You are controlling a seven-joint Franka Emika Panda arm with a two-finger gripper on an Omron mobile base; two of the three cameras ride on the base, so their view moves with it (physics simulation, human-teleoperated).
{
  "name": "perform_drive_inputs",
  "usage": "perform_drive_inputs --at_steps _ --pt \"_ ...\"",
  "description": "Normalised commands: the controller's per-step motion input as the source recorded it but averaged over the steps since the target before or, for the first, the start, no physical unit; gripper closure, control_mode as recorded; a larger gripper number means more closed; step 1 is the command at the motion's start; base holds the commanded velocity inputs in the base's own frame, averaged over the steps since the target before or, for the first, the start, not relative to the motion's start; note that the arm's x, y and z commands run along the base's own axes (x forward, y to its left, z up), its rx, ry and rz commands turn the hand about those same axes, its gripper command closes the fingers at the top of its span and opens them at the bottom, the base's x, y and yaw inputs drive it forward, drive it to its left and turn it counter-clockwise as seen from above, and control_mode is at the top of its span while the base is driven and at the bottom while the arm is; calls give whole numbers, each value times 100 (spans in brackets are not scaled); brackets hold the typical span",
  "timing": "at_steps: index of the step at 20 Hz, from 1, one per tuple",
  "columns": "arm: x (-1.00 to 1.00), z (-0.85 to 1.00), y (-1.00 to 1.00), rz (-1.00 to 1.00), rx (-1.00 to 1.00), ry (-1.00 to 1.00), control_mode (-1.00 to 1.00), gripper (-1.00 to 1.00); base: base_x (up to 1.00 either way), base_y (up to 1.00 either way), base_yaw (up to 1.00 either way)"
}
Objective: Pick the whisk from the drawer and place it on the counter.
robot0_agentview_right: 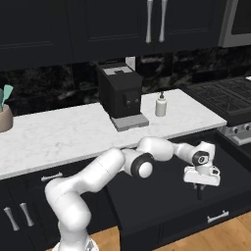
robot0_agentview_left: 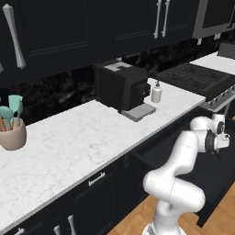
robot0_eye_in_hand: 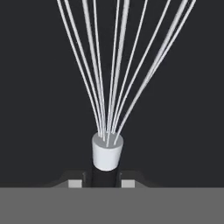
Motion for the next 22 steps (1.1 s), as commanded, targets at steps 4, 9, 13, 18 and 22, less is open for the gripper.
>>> perform_drive_inputs --at_steps 4,9,13,18,22 --pt "-31 89 26 0 0 -18 -100 100 0 0 0" --pt "-59 100 44 0 0 -32 -100 100 0 0 0" --pt "-98 100 83 4 -2 -31 -100 100 0 0 0" --pt "-69 65 100 6 -11 -29 -100 100 0 0 0" --pt "-46 45 100 5 -8 -20 -100 100 0 0 0"
